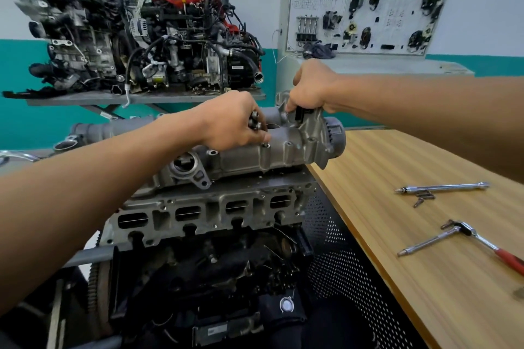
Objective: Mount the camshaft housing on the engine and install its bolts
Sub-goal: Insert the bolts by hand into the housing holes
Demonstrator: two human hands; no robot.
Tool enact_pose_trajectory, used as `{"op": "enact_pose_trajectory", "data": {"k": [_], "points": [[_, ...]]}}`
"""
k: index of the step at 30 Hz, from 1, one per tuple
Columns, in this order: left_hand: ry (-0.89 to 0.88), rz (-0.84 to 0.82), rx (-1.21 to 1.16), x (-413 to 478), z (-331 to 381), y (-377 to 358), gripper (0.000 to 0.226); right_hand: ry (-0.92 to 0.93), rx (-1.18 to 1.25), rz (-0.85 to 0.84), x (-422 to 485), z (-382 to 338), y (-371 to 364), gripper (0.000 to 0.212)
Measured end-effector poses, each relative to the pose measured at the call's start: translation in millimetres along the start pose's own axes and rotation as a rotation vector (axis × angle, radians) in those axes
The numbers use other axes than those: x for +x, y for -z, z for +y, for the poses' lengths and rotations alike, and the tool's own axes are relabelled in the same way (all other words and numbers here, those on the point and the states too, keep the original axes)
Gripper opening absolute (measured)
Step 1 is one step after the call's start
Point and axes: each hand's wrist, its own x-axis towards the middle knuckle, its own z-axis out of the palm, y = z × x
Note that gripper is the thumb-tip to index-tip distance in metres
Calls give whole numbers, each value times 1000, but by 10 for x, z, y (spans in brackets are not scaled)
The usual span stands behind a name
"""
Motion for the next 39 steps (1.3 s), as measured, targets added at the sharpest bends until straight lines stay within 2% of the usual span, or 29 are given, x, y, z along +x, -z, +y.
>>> {"op": "enact_pose_trajectory", "data": {"k": [7,13,20,39], "points": [[20,-26,8,-75,-11,29,18,-10,33,-33,-25,-29,-48,44],[30,-28,38,-80,-7,44,22,0,21,-38,-20,-96,-6,53],[62,-43,53,-81,-16,-18,30,-33,64,-82,-31,-32,-55,50],[67,-65,50,-39,60,-55,34,-36,93,-95,36,75,-49,53]]}}
